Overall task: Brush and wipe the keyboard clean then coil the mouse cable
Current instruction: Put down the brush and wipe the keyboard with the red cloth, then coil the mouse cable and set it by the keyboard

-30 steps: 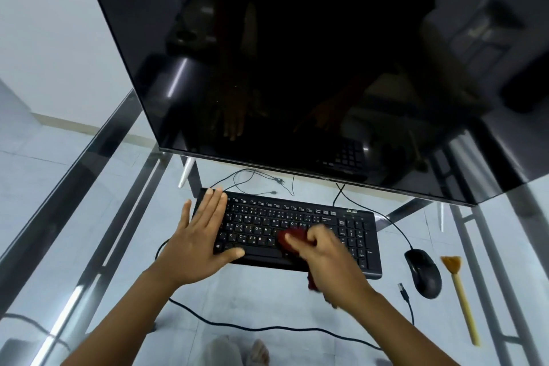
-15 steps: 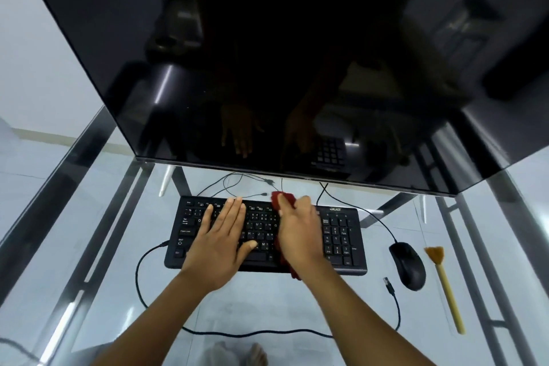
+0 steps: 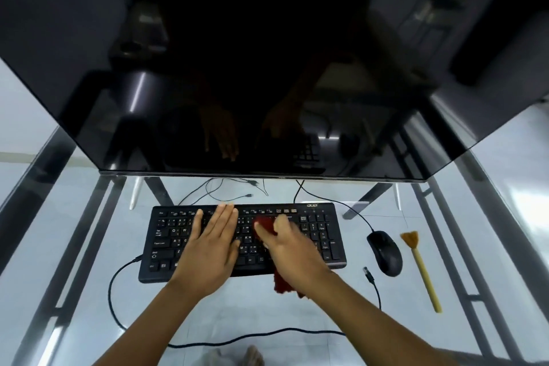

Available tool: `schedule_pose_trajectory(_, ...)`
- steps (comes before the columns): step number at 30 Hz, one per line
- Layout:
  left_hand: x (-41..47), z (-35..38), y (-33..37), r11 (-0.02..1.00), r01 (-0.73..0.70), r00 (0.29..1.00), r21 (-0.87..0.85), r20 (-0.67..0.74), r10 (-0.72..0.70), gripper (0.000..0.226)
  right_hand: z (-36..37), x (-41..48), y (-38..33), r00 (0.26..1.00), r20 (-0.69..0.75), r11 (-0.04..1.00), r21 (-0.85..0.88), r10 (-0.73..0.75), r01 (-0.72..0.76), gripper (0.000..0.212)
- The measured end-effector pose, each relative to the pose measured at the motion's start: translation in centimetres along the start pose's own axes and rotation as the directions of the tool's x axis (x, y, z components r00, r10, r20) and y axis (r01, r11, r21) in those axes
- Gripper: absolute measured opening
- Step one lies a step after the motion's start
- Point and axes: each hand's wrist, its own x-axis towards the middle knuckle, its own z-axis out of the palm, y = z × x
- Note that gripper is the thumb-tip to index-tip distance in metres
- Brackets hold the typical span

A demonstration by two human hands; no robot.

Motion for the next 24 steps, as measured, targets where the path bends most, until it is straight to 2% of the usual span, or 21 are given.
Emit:
schedule_pose_trajectory(2, 0.9, -0.3, 1.5, 0.998, -0.056, 0.998, -0.009, 0.003, 0.056, 0.061, -1.1, 0.0, 1.3, 0.997, -0.071, 0.998, -0.040, 0.044, -0.047, 0.037)
schedule_pose_trajectory(3, 1.4, -0.4, 2.1, 0.997, -0.074, 0.997, -0.004, 0.001, 0.074, 0.060, -1.5, 0.4, 2.9, 0.981, -0.138, 0.989, -0.036, 0.136, -0.142, 0.039)
schedule_pose_trajectory(5, 2.2, -0.1, 3.3, 0.996, -0.087, 0.996, 0.008, 0.027, 0.087, 0.062, -2.4, 1.3, 6.0, 0.898, -0.196, 0.918, 0.030, 0.394, -0.396, 0.025)
schedule_pose_trajectory(6, 2.6, 0.2, 3.8, 0.996, -0.087, 0.995, 0.014, 0.045, 0.086, 0.064, -2.9, 1.3, 6.5, 0.863, -0.195, 0.885, 0.091, 0.466, -0.457, 0.025)
schedule_pose_trajectory(8, 3.0, 0.9, 4.5, 0.997, -0.078, 0.994, 0.029, 0.086, 0.075, 0.068, -2.3, 0.7, 5.8, 0.875, -0.177, 0.889, 0.176, 0.451, -0.423, 0.029)
schedule_pose_trajectory(11, 3.1, 1.7, 5.1, 0.996, -0.076, 0.990, 0.054, 0.124, 0.069, 0.071, -1.4, -1.7, 3.0, 0.981, -0.090, 0.983, 0.077, 0.173, -0.166, 0.037)
schedule_pose_trajectory(12, 3.0, 1.8, 5.1, 0.995, -0.082, 0.990, 0.055, 0.117, 0.075, 0.071, -1.6, -2.1, 2.8, 0.988, -0.057, 0.988, 0.069, 0.142, -0.138, 0.037)
schedule_pose_trajectory(14, 2.9, 1.8, 4.6, 0.992, -0.108, 0.990, 0.061, 0.101, 0.102, 0.071, -2.5, -2.4, 4.2, 0.952, -0.166, 0.964, 0.120, 0.256, -0.238, 0.036)
schedule_pose_trajectory(16, 2.9, 1.9, 4.4, 0.989, -0.128, 0.989, 0.077, 0.084, 0.122, 0.071, -3.1, -2.2, 6.5, 0.867, -0.252, 0.898, 0.215, 0.431, -0.384, 0.026)
schedule_pose_trajectory(18, 3.0, 2.0, 4.5, 0.991, -0.117, 0.991, 0.071, 0.078, 0.111, 0.071, -3.4, -2.2, 6.3, 0.799, -0.232, 0.814, 0.352, 0.555, -0.463, 0.023)
schedule_pose_trajectory(19, 3.1, 2.1, 4.8, 0.992, -0.109, 0.991, 0.062, 0.080, 0.103, 0.071, -3.1, -2.3, 5.5, 0.808, -0.223, 0.813, 0.379, 0.545, -0.443, 0.028)
schedule_pose_trajectory(20, 3.3, 2.1, 5.3, 0.992, -0.112, 0.990, 0.056, 0.087, 0.107, 0.071, -2.4, -2.5, 4.6, 0.813, -0.142, 0.753, 0.492, 0.564, -0.436, 0.032)
schedule_pose_trajectory(22, 4.1, 2.1, 6.6, 0.985, -0.163, 0.982, 0.054, 0.108, 0.157, 0.070, -2.4, -3.0, 3.4, 0.859, -0.049, 0.721, 0.569, 0.509, -0.395, 0.035)
schedule_pose_trajectory(24, 5.2, 1.9, 8.4, 0.971, -0.234, 0.966, 0.048, 0.124, 0.227, 0.068, -3.1, -3.6, 4.6, 0.845, -0.044, 0.676, 0.623, 0.533, -0.394, 0.035)
